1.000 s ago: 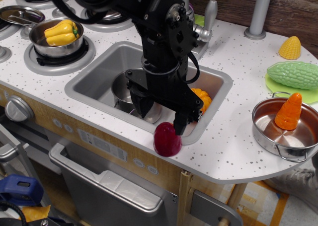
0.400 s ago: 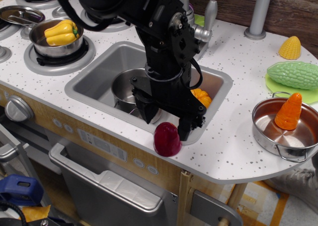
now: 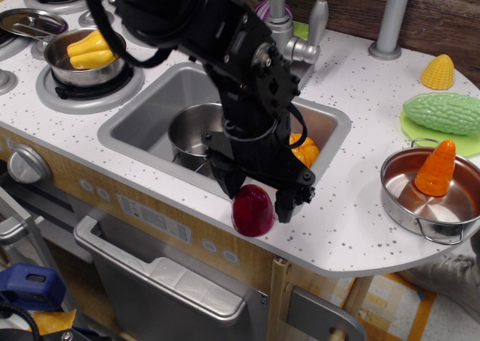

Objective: Put sweet potato in pot which is in sink

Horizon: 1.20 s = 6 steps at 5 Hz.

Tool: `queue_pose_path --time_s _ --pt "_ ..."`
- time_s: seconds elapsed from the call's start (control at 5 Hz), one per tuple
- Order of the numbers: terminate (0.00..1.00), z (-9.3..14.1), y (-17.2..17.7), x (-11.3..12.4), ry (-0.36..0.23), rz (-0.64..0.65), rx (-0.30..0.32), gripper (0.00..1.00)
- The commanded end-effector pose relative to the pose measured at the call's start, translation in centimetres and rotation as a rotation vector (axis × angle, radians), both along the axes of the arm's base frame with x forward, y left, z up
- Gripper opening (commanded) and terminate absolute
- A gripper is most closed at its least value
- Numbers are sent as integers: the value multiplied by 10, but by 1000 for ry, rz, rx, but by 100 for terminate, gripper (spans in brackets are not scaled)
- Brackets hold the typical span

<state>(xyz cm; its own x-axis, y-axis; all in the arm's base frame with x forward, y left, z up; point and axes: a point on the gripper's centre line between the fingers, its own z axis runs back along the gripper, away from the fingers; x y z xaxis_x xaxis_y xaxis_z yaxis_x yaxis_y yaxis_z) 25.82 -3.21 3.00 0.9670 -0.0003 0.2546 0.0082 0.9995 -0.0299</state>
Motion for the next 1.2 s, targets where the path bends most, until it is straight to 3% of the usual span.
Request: queue_pose_path --time_s 0.0,0.4,0.6,1.0 --pt "0 -6 -5 -1 -56 5 -18 100" --pt "0 -12 3 5 -74 -23 -45 100" --pt "0 -14 6 8 -92 -35 -31 0" --pt "0 -14 9 9 -99 -48 -38 0"
